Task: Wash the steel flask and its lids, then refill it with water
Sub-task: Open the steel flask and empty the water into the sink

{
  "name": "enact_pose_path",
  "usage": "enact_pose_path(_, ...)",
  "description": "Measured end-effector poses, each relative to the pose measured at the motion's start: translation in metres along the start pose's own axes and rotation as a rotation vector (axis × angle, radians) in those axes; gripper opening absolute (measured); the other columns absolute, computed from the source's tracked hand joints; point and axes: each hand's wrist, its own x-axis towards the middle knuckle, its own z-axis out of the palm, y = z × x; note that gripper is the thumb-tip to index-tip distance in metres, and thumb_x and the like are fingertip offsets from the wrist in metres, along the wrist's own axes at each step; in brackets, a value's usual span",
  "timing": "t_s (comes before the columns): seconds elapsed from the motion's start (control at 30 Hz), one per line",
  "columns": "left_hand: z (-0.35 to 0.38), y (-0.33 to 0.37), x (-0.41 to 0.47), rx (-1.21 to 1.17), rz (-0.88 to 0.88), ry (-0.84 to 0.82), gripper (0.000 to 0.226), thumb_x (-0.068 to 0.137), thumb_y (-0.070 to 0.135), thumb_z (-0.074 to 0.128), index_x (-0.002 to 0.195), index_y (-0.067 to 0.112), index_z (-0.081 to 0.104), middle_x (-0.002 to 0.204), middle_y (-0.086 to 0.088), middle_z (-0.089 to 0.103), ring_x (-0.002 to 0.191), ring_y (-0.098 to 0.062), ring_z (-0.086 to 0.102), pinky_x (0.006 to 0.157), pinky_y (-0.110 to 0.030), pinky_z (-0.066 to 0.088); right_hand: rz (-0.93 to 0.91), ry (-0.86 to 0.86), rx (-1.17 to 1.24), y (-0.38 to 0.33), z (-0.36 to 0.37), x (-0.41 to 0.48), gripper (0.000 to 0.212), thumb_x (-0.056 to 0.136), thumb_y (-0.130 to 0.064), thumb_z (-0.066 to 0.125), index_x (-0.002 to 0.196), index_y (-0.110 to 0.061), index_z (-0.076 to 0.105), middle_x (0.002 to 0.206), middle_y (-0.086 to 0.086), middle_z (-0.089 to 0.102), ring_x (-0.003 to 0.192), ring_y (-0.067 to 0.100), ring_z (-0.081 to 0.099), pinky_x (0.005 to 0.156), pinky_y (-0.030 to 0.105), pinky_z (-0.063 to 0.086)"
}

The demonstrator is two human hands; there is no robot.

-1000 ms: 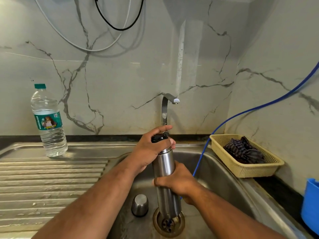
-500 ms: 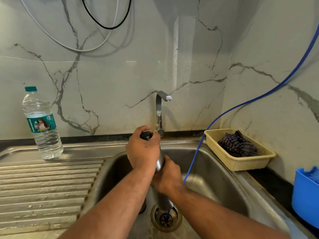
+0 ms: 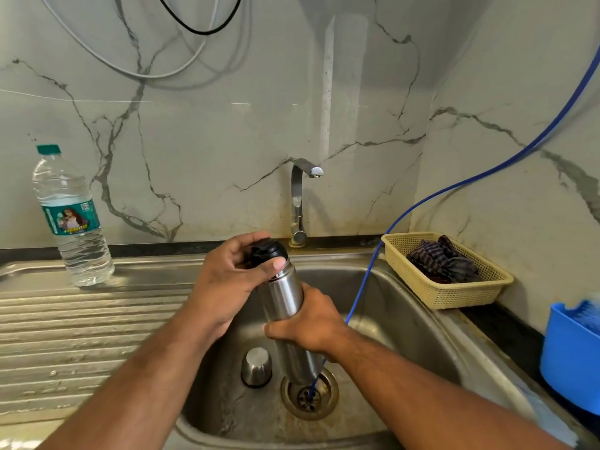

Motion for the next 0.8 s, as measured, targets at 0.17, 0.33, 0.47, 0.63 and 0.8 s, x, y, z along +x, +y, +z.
enact_pose_path(0.17, 0.011, 0.0, -0.004, 0.057, -0.069, 0.233, 0.054, 0.068, 0.025, 0.094, 0.115, 0.022, 0.068, 0.106, 0.006, 0.069, 0.097, -0.008, 0.067, 0.072, -0.019, 0.055, -0.031, 0.017, -0.1, -0.003, 0.005, -0.003, 0.071, 0.065, -0.039, 0.092, 0.125, -0.027, 0.055, 0.105, -0.009, 0.065, 0.092, 0.009, 0.065, 0.073, 0.021, 0.054)
enact_pose_path(0.33, 0.021, -0.002, -0.009, 0.066, -0.117, 0.323, 0.056, 0.076, 0.028, 0.09, 0.119, 0.024, 0.054, 0.108, 0.002, 0.062, 0.094, -0.012, 0.061, 0.072, -0.027, 0.052, -0.044, -0.037, -0.122, -0.002, 0.011, -0.005, 0.074, 0.065, -0.038, 0.093, 0.128, -0.027, 0.055, 0.108, -0.008, 0.065, 0.094, 0.01, 0.065, 0.074, 0.021, 0.054)
enact_pose_path(0.47, 0.011, 0.005, -0.005, -0.061, -0.15, 0.024, 0.059, 0.076, 0.027, 0.086, 0.128, 0.029, 0.058, 0.121, -0.001, 0.064, 0.109, -0.018, 0.062, 0.081, -0.029, 0.052, -0.009, -0.06, -0.045, 0.001, 0.007, -0.003, 0.07, 0.064, -0.036, 0.093, 0.123, -0.028, 0.056, 0.103, -0.009, 0.065, 0.092, 0.008, 0.066, 0.073, 0.022, 0.055)
enact_pose_path(0.63, -0.008, -0.001, 0.003, -0.209, -0.149, -0.289, 0.057, 0.081, 0.011, 0.071, 0.137, 0.019, 0.061, 0.134, -0.006, 0.068, 0.129, -0.022, 0.06, 0.11, -0.041, 0.046, 0.049, -0.112, 0.039, 0.011, -0.003, 0.004, 0.076, 0.054, -0.041, 0.095, 0.12, -0.032, 0.058, 0.106, -0.004, 0.069, 0.097, 0.015, 0.07, 0.09, 0.042, 0.061)
enact_pose_path(0.8, -0.004, -0.005, 0.001, -0.123, -0.119, -0.103, 0.062, 0.066, 0.019, 0.084, 0.126, 0.022, 0.068, 0.123, -0.004, 0.071, 0.118, -0.021, 0.066, 0.095, -0.036, 0.057, 0.026, -0.108, 0.002, 0.014, -0.004, 0.006, 0.078, 0.058, -0.039, 0.095, 0.125, -0.03, 0.056, 0.108, -0.005, 0.067, 0.099, 0.015, 0.067, 0.091, 0.041, 0.06)
